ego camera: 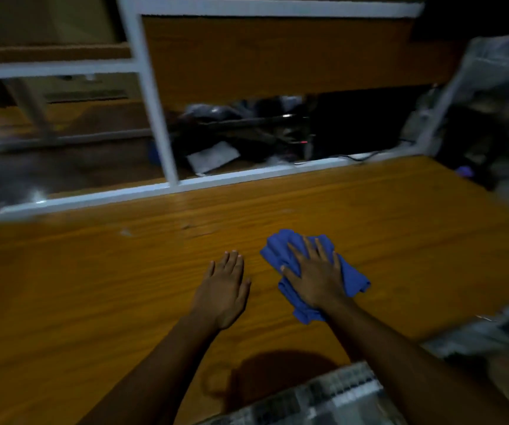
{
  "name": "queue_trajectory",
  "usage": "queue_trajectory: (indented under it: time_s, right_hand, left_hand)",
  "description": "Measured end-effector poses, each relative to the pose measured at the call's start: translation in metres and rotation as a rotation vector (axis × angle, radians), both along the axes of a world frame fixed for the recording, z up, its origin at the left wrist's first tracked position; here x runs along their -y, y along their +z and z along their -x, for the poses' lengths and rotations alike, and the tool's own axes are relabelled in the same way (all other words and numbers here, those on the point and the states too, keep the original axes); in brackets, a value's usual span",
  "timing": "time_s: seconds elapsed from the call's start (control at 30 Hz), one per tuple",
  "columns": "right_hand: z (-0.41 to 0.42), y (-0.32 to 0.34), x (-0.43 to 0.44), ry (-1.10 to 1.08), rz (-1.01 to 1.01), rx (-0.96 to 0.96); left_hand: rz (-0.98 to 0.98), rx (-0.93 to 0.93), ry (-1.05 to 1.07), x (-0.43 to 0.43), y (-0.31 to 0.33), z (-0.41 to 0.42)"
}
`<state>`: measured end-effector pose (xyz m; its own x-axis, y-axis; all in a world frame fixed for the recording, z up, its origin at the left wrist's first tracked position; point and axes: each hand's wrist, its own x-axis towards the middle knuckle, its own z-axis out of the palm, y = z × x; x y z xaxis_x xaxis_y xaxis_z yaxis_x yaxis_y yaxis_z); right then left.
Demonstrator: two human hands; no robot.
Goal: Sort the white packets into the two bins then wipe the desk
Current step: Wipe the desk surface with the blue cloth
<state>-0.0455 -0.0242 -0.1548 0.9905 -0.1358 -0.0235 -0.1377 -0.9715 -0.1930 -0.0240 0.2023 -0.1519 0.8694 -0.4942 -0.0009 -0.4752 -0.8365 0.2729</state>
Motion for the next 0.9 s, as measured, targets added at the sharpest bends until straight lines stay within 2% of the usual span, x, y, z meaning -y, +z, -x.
queue_trajectory:
  time_s: [0.17, 0.23, 0.3, 0.37, 0.43, 0.67, 0.77, 0.8, 0.9]
  right_hand:
    - [0.05, 0.003, 0.131, -0.218, -0.042, 0.015]
    - [0.048, 0.005, 0.144, -0.228, -0.042, -0.019]
    - [0.106, 0.006, 0.254, -0.451, -0.046, 0.029]
    - [0.094, 0.008, 0.262, -0.385, -0.06, 0.024]
    - [0.103, 0.005, 0.284, -0.393, -0.051, 0.063]
    - [0.142, 0.004, 0.39, -0.452, -0.403, 0.448]
    - [0.193, -0.008, 0.443, -0.729, -0.518, 0.654]
    - [0.214, -0.02, 0.462, -0.837, -0.514, 0.651]
    - [0.28, -0.07, 0.515, -1.124, -0.476, 0.46]
  left_hand:
    - [-0.046, 0.038, -0.239, 0.14, -0.003, 0.006]
    - [-0.032, -0.02, -0.244, 0.151, 0.004, 0.004]
    - [-0.017, -0.019, -0.444, 0.293, -0.003, 0.029]
    - [-0.004, -0.001, -0.458, 0.306, 0.005, 0.027]
    - [0.045, -0.02, -0.478, 0.357, 0.002, 0.032]
    - [0.162, -0.083, -0.602, 0.532, 0.004, 0.05]
    - [0.178, -0.088, -0.669, 0.6, 0.008, 0.068]
    - [0.135, -0.083, -0.663, 0.62, 0.009, 0.072]
    - [0.007, 0.029, -0.692, 0.662, 0.0, 0.077]
